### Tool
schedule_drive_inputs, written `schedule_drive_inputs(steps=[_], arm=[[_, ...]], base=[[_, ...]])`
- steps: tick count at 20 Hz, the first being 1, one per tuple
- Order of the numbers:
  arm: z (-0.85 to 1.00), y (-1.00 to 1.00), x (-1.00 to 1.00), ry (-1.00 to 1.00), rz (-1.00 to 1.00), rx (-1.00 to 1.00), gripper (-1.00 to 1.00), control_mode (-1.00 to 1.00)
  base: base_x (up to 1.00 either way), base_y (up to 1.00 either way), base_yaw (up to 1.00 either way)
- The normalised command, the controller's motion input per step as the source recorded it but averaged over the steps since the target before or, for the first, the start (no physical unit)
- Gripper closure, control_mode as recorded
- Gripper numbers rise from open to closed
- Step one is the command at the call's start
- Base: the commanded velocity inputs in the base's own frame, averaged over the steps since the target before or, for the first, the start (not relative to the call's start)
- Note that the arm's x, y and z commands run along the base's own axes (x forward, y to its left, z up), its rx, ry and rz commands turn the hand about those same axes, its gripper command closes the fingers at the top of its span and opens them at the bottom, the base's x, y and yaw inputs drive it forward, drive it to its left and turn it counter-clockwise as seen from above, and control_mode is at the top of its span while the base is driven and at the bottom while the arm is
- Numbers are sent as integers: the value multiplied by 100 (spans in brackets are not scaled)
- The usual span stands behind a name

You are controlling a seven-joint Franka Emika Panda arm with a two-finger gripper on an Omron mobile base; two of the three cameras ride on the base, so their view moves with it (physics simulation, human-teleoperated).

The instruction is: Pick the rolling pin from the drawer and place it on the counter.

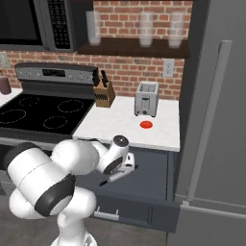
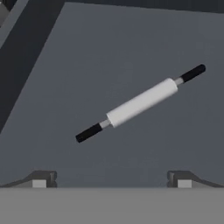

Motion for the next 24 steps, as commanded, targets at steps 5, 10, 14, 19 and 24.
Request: schedule_drive_inputs(steps=[5,10,14,19,24], arm=[[-12,0,37,4,-17,0,-100,-100],[-30,0,3,0,-16,0,-100,-100],[-39,0,-5,0,-18,0,-100,-100],[-29,3,12,0,-14,0,-100,-100],[-18,6,37,0,-7,0,-100,-100]], base=[[0,0,0],[0,0,0],[0,0,0],[0,0,0],[0,0,0]])
